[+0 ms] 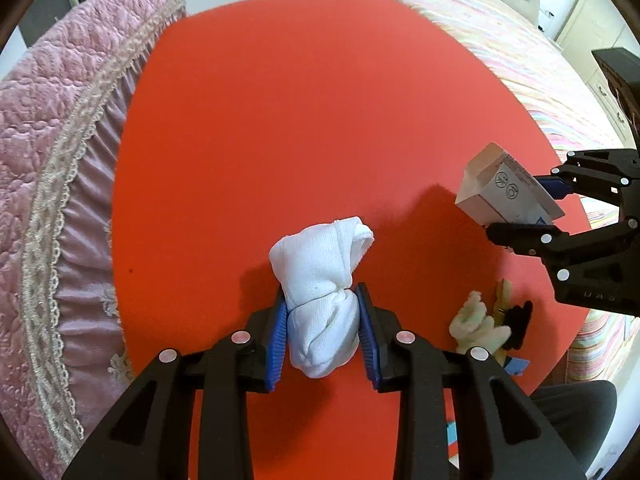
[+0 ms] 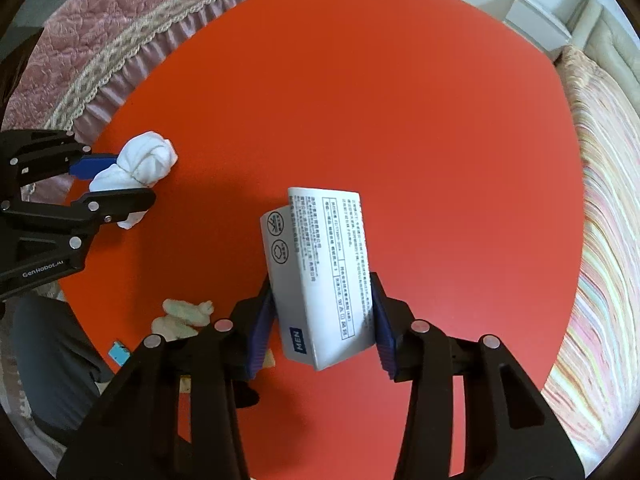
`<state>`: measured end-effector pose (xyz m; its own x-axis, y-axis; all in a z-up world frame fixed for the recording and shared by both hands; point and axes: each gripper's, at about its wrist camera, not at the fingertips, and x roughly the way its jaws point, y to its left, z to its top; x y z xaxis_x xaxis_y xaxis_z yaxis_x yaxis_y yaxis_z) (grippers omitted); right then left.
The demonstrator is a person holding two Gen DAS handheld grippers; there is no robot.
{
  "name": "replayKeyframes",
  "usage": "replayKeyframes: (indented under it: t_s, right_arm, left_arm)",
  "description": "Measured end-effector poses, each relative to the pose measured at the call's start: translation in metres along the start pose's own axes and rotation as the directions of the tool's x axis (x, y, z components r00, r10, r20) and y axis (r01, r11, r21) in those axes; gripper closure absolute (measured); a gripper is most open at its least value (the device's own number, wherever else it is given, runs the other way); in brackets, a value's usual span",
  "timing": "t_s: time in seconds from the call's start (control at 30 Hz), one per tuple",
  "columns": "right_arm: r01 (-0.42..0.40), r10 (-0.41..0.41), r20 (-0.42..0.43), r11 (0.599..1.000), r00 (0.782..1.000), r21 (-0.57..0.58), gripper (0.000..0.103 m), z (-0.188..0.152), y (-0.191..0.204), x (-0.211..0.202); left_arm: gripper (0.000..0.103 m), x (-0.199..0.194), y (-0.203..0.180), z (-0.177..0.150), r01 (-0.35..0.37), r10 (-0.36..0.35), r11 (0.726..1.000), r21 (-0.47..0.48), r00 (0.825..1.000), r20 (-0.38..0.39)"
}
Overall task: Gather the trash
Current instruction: 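Carry the sock and box over the pink bin while both grippers open to drop them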
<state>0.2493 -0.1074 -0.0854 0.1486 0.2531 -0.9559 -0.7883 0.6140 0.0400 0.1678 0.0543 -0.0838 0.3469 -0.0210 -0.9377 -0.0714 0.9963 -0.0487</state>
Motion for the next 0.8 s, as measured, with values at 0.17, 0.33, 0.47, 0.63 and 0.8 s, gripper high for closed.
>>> replayKeyframes:
  t_s: [0.17, 0.33, 0.47, 0.63, 0.8]
  right_arm:
    - [0.01, -0.012, 0.054, 0.999, 0.998, 0.046, 0.059, -0.007, 0.002, -0.021]
    - [0.013, -0.023, 0.114, 0.996, 0.993, 0.091, 0.059, -0.018, 0.008, -0.05]
    - [0.007, -0.027, 0.167, 0.992, 0.986, 0.123, 0.059, -0.039, 0.009, -0.08]
    - [0.009, -0.045, 0.223, 0.988, 0.974, 0.157, 0.059, -0.069, 0.017, -0.11]
    - [0.001, -0.05, 0.279, 0.985, 0.959, 0.172, 0.059, -0.101, 0.028, -0.138]
  left_arm:
    - [0.072, -0.023, -0.014, -0.01, -0.017, 0.015, 0.999, 0.031, 0.998, 0.054]
    - [0.072, -0.049, -0.022, -0.021, -0.031, 0.026, 0.998, 0.046, 0.993, 0.119]
    - [0.071, -0.071, -0.029, -0.032, -0.037, 0.026, 0.997, 0.06, 0.984, 0.178]
    - [0.071, -0.098, -0.036, -0.05, -0.035, 0.016, 0.997, 0.075, 0.969, 0.245]
    - [0.071, -0.122, -0.045, -0.072, -0.021, -0.006, 0.996, 0.09, 0.957, 0.291]
